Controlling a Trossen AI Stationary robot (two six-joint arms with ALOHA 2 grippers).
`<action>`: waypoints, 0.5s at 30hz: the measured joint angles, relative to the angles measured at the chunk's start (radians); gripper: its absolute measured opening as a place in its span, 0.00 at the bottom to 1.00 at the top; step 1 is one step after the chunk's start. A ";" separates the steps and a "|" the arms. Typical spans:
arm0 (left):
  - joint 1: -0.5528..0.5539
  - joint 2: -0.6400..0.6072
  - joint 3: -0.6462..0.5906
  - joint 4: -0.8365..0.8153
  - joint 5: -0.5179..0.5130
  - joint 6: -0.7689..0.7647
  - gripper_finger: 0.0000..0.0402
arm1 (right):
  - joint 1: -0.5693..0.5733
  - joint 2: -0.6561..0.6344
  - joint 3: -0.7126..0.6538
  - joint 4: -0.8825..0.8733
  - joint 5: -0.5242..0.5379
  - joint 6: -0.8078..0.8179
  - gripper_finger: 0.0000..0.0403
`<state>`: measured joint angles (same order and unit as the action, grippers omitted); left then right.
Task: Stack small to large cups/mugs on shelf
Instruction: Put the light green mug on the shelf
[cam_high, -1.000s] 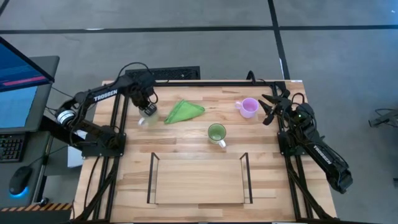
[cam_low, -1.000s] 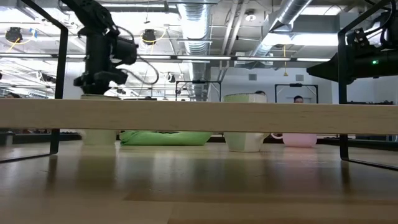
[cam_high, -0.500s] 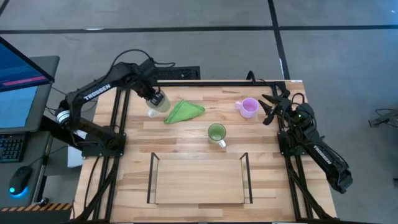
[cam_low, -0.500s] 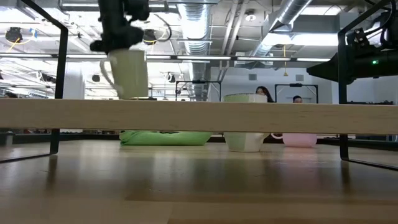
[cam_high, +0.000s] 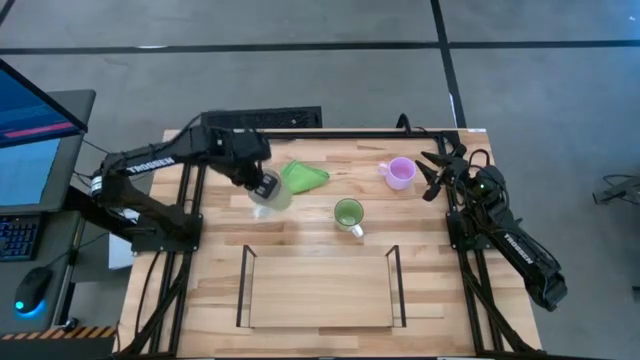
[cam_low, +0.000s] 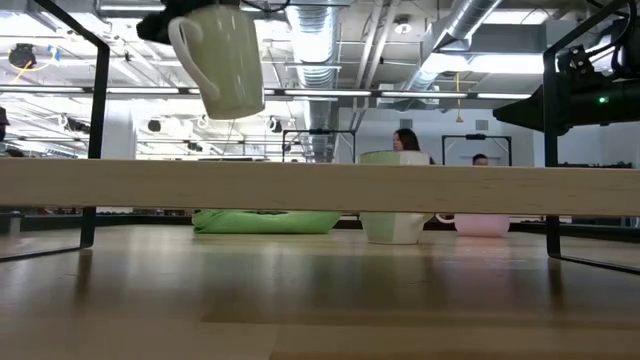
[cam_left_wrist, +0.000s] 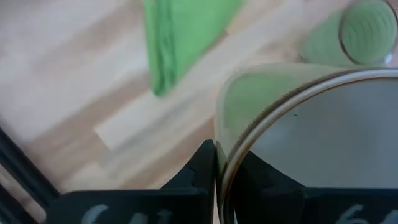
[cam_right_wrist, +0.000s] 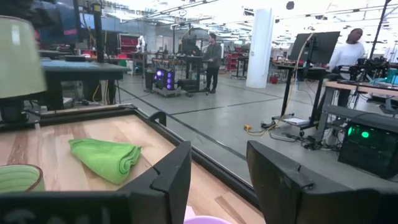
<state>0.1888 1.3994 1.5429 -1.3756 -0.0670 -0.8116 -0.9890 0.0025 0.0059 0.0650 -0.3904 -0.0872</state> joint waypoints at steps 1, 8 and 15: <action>-0.035 0.008 0.000 0.001 -0.005 -0.035 0.03 | 0.000 0.000 0.000 0.000 0.000 0.000 0.44; -0.251 0.089 0.000 0.023 -0.005 -0.267 0.03 | 0.000 0.000 0.000 0.000 0.000 0.001 0.44; -0.377 0.177 0.000 0.115 0.026 -0.432 0.03 | 0.000 0.000 0.000 0.000 0.000 0.019 0.44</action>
<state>-0.1885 1.5760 1.5429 -1.2605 -0.0409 -1.2437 -0.9890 0.0025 0.0059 0.0650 -0.3904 -0.0680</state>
